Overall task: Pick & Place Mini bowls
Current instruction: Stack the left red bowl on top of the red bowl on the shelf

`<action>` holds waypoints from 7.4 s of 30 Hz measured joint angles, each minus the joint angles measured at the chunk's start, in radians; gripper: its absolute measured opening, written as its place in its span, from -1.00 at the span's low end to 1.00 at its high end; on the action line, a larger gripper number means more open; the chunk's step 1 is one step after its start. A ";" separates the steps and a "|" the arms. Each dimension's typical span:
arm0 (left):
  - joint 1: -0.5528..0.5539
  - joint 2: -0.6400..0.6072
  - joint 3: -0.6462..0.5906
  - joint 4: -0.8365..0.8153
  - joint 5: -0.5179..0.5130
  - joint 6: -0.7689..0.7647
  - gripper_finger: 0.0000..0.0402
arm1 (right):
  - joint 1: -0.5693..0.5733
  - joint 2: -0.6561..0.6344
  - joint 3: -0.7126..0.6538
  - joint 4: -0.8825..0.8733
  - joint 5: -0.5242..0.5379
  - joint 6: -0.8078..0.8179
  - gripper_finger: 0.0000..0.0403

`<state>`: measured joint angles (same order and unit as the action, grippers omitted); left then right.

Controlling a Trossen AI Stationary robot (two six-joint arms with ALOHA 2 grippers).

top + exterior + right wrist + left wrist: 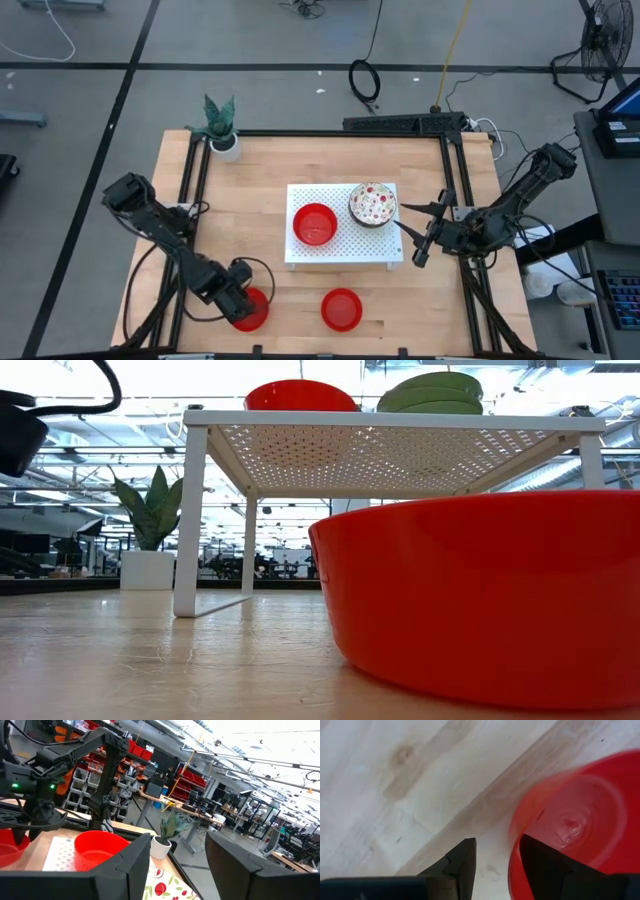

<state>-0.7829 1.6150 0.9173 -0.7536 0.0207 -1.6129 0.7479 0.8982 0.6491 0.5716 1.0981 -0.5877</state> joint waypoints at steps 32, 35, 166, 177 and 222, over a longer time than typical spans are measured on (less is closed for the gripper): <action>0.057 0.000 0.001 0.000 0.014 0.350 -0.24 | 0.000 0.000 0.000 -0.053 0.001 0.079 -0.13; 0.057 0.000 0.001 0.000 0.014 0.348 -0.24 | 0.000 0.000 0.000 -0.053 0.001 0.079 -0.13; 0.165 -0.035 0.479 -0.377 -0.124 0.583 -0.97 | 0.000 0.000 0.000 -0.054 0.001 0.079 -0.13; 0.402 -0.034 0.815 -0.537 -0.148 0.550 -0.97 | 0.000 0.000 0.000 -0.054 0.001 0.079 -0.13; 0.826 0.080 0.855 -0.409 0.005 0.988 -0.91 | 0.000 0.000 0.000 -0.078 0.001 0.079 -0.13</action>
<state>0.0433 1.6954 1.7719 -1.1629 0.0257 -0.6248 0.7479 0.8982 0.6491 0.4932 1.0992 -0.5091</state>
